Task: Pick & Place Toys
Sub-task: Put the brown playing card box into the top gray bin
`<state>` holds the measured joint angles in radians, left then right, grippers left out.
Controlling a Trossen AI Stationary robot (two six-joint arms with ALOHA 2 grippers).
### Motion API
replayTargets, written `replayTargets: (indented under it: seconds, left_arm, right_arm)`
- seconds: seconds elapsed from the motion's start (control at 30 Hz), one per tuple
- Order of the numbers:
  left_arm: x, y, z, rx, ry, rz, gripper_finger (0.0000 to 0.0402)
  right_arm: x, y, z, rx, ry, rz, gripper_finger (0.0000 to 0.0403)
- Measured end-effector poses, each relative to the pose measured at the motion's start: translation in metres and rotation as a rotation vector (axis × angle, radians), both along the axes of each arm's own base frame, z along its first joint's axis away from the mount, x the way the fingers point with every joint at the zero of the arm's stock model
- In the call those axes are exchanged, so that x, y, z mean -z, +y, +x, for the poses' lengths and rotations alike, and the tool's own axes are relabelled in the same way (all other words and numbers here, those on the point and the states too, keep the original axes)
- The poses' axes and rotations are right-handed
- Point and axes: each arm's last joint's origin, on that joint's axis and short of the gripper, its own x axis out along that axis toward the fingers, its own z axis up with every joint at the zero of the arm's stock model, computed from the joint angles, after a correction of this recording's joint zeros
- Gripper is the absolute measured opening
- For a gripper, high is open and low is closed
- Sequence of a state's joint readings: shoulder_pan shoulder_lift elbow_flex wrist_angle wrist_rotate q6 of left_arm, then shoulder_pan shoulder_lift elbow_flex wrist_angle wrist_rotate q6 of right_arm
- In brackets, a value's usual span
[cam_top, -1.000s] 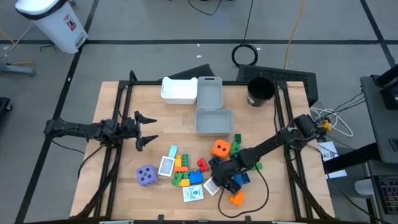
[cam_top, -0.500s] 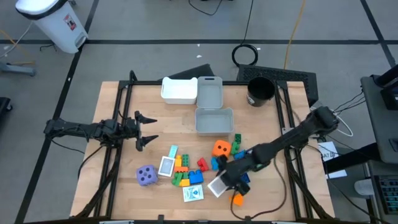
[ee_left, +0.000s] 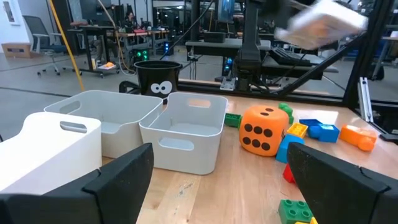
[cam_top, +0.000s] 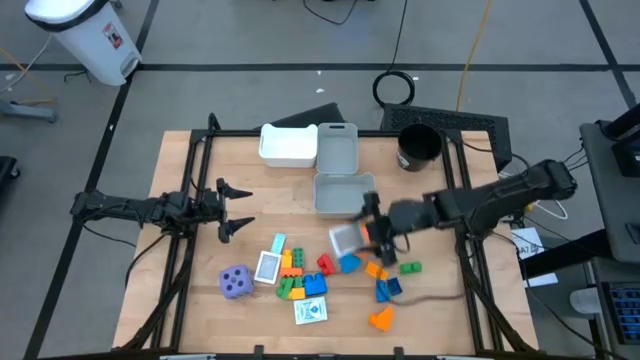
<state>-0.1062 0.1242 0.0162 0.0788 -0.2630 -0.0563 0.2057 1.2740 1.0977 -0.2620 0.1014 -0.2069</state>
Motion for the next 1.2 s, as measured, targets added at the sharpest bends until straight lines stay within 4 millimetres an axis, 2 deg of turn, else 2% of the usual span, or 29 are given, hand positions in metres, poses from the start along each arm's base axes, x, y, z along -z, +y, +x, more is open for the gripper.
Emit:
replayTargets:
  seconds: [0.13,0.27,0.4,0.57,0.7,0.93,1.2]
  left_arm:
    - [0.0,0.0,0.0,0.0,0.0,0.0,0.0374]
    - [0.0,0.0,0.0,0.0,0.0,0.0,0.0374]
    - [0.0,0.0,0.0,0.0,0.0,0.0,0.0374]
    - [0.0,0.0,0.0,0.0,0.0,0.0,0.0374]
    - [0.0,0.0,0.0,0.0,-0.001,0.0,0.0374]
    - [0.0,0.0,0.0,0.0,-0.001,0.0,0.0374]
    - [0.0,0.0,0.0,0.0,0.0,0.0,0.0374]
  right_arm:
    - [0.009,-0.038,0.013,0.133,0.032,-0.021,0.027]
    - [0.034,-0.072,0.029,0.206,0.13,-0.009,0.0274]
    - [0.058,-0.098,0.04,0.246,0.212,-0.008,0.027]
    - [0.075,-0.122,0.043,0.31,0.269,0.03,0.0274]
    - [0.076,-0.129,0.041,0.302,0.279,0.083,0.0272]
    - [0.072,-0.13,0.04,0.327,0.257,0.111,0.0275]
    - [0.072,-0.117,0.043,0.317,0.251,0.148,0.0274]
